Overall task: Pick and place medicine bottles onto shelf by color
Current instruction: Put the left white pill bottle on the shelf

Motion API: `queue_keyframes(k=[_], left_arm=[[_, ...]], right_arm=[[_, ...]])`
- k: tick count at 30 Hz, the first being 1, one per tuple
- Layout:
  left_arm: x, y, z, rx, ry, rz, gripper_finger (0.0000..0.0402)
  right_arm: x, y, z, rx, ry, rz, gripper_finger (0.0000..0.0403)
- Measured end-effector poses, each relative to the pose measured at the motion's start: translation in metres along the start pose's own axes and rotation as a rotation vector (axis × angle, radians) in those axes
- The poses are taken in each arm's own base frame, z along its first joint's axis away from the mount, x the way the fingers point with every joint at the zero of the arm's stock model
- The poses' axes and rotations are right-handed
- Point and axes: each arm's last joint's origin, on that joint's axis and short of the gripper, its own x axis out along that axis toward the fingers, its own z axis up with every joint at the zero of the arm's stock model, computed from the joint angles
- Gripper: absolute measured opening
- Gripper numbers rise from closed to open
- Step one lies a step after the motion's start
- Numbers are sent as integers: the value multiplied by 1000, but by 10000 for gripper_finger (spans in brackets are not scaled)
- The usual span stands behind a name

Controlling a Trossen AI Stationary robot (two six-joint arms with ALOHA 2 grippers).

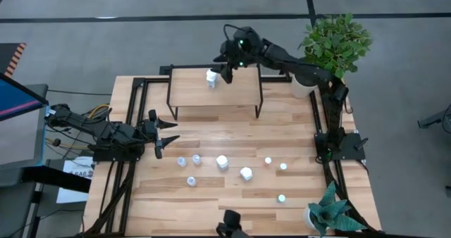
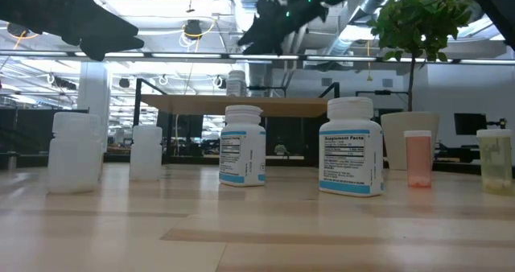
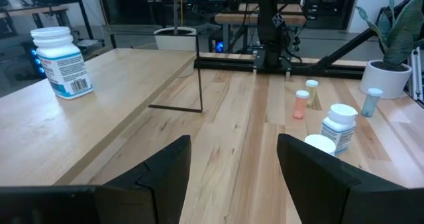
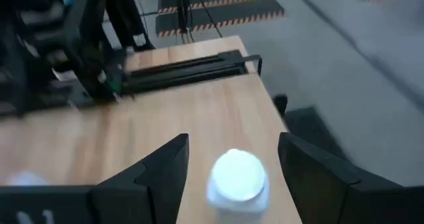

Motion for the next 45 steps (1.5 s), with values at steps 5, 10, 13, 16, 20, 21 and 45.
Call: queue_keyframes(k=[5, 10, 13, 16, 20, 21, 45], left_arm=[[0, 0, 0, 0, 0, 0, 214], [0, 0, 1, -43, -10, -11, 214], [4, -4, 6, -63, -50, -15, 214], [13, -9, 8, -52, -37, -23, 210], [30, -21, 11, 2, 84, -21, 203], [36, -25, 13, 20, 114, -22, 202], [101, -72, 25, 251, 378, -186, 196]], right_arm=[[-30, 28, 11, 59, 189, 50, 256], [-64, 63, -3, 3, 450, 127, 255], [-80, 77, -12, 15, 586, 143, 254], [-87, 88, -16, 35, 659, 142, 254], [-91, 109, -21, -19, 727, 192, 254], [-89, 114, -24, -53, 744, 214, 254], [-126, 200, -145, 33, 603, 130, 254]])
